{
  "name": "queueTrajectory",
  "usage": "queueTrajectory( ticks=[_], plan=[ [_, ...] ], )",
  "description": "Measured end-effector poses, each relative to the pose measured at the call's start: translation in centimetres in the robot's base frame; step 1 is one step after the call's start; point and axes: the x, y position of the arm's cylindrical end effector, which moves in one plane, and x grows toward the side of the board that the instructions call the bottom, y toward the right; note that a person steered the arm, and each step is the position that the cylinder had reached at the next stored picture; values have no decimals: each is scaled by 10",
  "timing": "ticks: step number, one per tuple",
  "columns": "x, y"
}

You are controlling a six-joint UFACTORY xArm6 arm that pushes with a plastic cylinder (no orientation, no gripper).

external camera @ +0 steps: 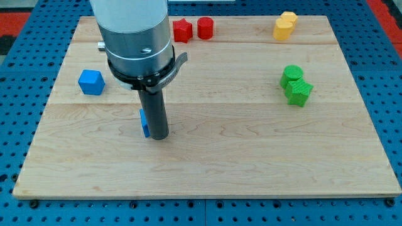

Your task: Slide the blue triangle to the center left

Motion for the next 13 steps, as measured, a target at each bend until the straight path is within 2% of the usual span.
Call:
queueTrajectory(
  ticks=[2, 6, 7, 9, 10, 12, 13],
  plan=[
    [-24, -10],
    [-65, -69],
    [-71, -71],
    [-77, -31],
    [-97, -24],
    [-99, -30],
    [-99, -57]
  ],
)
